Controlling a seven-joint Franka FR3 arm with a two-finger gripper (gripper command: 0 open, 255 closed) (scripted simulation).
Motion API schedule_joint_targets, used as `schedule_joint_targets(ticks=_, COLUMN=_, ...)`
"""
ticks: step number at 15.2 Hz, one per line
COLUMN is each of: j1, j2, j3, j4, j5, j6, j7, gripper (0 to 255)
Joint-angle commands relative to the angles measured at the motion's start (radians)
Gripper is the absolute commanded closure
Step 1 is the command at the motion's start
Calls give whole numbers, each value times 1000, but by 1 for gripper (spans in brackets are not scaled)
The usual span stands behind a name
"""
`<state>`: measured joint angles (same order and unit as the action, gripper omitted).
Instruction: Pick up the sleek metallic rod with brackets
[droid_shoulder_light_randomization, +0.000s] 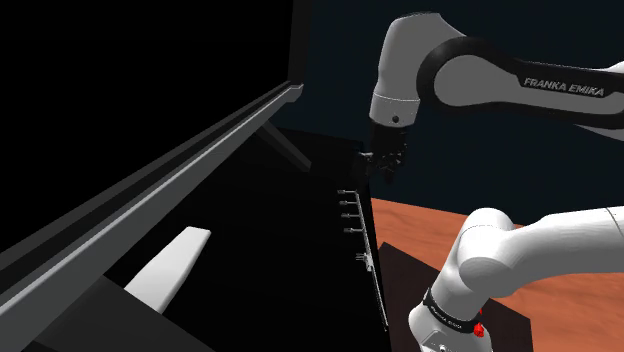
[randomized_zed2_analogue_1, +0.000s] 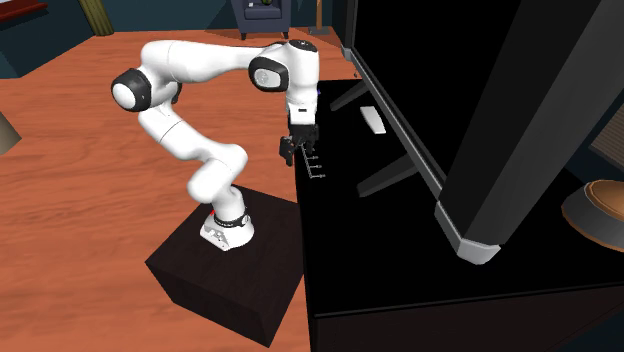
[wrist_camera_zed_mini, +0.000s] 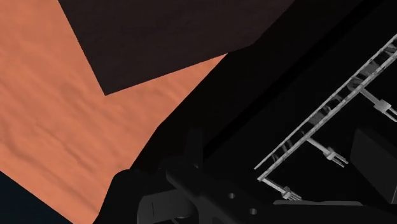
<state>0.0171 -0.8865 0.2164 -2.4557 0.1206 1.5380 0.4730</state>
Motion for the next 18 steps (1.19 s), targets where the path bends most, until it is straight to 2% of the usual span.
schedule_joint_targets(ticks=1, j1=3, j2=-7, j3=58, j4=7, j5=45, j6=-4, j7=93, gripper=0)
schedule_joint_targets(ticks=8, j1=-8, j2=22, j3=257, j4=78, j5=177, j6=2, j7=384, gripper=0)
schedule_joint_targets(ticks=17, j1=4, j2=4, j3=286, j4=-29, j5=205, j6=92, j7=380, gripper=0)
schedule_joint_targets(ticks=18, j1=3, j2=8, j3=287, j4=-28, j5=205, j6=95, j7=381, gripper=255)
